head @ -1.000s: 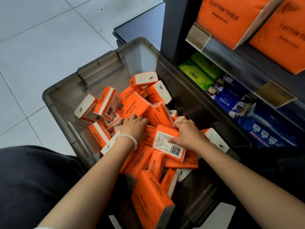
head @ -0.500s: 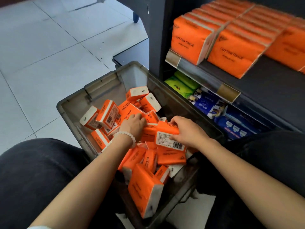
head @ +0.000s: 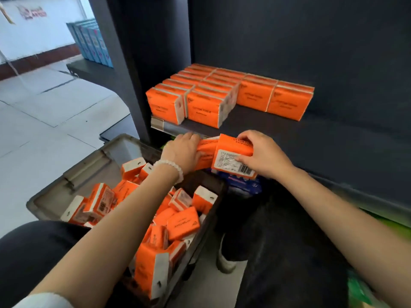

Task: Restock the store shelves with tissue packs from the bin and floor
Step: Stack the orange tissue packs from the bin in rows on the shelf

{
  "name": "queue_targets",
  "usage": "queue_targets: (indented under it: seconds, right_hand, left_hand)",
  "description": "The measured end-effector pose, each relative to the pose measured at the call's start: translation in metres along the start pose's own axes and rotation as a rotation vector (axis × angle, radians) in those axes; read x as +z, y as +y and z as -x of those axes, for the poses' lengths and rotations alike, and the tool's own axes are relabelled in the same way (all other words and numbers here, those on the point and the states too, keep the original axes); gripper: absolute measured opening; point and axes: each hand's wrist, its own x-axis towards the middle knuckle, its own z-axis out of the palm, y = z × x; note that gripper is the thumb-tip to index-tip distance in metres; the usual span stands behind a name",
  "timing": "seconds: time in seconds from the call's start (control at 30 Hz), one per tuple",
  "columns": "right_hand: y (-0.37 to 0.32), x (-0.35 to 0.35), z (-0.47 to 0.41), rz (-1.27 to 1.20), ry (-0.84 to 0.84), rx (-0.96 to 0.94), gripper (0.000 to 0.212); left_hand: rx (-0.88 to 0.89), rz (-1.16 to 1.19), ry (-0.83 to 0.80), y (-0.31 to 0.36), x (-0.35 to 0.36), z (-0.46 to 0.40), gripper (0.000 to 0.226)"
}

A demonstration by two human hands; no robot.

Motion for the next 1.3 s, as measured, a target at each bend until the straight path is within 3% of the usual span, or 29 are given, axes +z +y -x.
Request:
queue_targets:
  seconds: [0.23, 0.4, 0.6, 0.83, 1.1, 1.3]
  right_hand:
    - [0.036, -0.08, 0.012, -0.01, 0.199, 0.05, 0.054]
    - [0.064, -0.107, 0.006, -0.019, 0.301, 0.084, 0.055]
    - [0.098, -0.092, -0.004, 0.074, 0.361, 0.126, 0.055]
    - [0.127, -0.048, -0.003, 0.228, 0.314, 0.089, 0.052]
    - [0.125, -0.056, 0.002, -0.047, 0.29, 0.111, 0.032]
    - [0.127, -0.057, 0.016, -0.1, 0.259, 0.184, 0.038]
  left_hand:
    - [0.131, -0.015, 0.139, 0.06, -0.055, -0.042, 0.044]
    - [0.173, 0.11, 0.212, 0.079, -0.075, -0.072, 0.048]
    - [0.117, 0.184, 0.124, 0.091, -0.042, -0.101, 0.055]
    - [0.072, 0.183, 0.047, 0.084, -0.002, -0.109, 0.033]
    - [0.089, 0.165, 0.039, 0.08, -0.004, -0.116, 0.041]
    - [0.093, 0.153, 0.017, 0.085, -0.011, -0.109, 0.042]
